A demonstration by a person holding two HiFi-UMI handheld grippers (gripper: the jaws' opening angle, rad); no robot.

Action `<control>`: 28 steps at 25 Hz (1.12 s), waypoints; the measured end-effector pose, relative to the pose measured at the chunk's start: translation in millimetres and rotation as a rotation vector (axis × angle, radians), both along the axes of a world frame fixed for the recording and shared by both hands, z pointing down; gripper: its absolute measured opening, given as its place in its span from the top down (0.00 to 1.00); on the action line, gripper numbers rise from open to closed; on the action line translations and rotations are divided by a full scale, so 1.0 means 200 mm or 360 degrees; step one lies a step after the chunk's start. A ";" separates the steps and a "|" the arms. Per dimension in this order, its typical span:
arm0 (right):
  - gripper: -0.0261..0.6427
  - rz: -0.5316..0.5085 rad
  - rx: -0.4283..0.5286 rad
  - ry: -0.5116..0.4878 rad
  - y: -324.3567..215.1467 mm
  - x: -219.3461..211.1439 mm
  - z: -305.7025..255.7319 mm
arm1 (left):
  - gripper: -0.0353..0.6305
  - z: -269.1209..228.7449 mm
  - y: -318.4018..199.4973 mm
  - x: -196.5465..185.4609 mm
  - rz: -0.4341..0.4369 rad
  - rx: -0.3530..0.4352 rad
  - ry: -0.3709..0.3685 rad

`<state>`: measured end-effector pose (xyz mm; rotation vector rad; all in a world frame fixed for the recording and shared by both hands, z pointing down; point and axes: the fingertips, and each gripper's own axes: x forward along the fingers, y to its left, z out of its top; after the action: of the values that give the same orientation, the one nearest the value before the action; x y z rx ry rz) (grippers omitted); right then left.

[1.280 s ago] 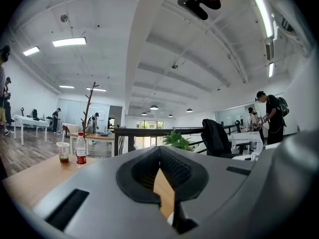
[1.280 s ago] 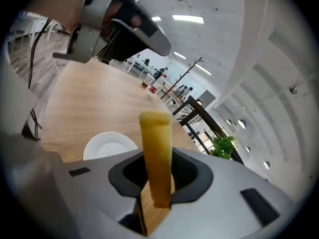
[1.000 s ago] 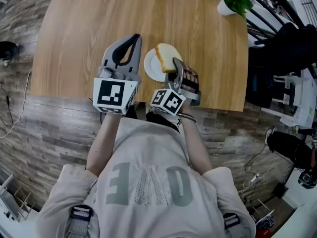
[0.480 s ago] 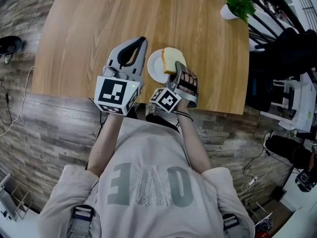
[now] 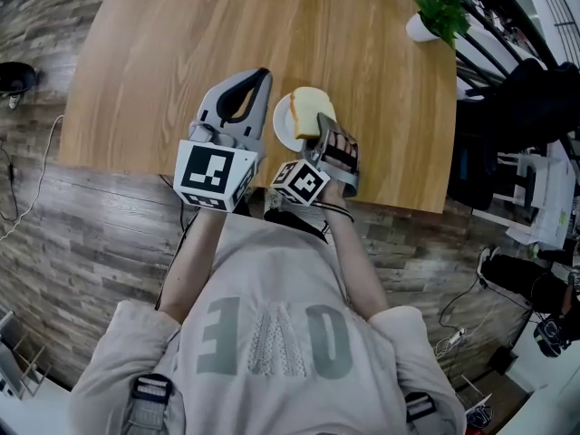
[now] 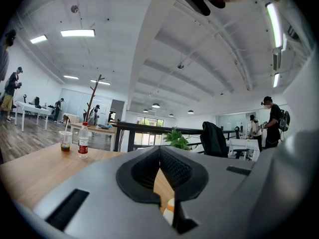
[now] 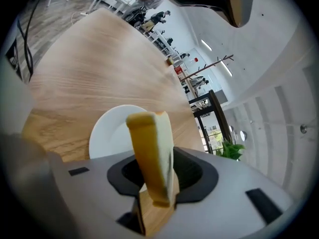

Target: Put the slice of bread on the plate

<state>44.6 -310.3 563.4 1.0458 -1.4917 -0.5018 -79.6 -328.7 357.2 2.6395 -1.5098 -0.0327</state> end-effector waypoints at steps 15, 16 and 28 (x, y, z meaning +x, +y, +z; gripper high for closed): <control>0.53 -0.0014 -0.0618 -0.0454 0.07 -0.04 0.07 | 0.93 0.01 -0.02 -0.13 -0.0075 -0.0016 0.0063; 0.53 -0.0017 -0.0684 -0.0508 0.09 -0.05 0.07 | 0.93 0.01 -0.02 -0.13 -0.0076 -0.0022 0.0082; 0.53 -0.0093 -0.0704 -0.0667 0.12 -0.09 -0.11 | 0.93 0.00 -0.02 -0.13 -0.0069 -0.0016 0.0087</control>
<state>26.9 -287.2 541.9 0.7825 -1.8973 0.0236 -105.2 -333.3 357.1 2.5756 -1.5458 -0.0996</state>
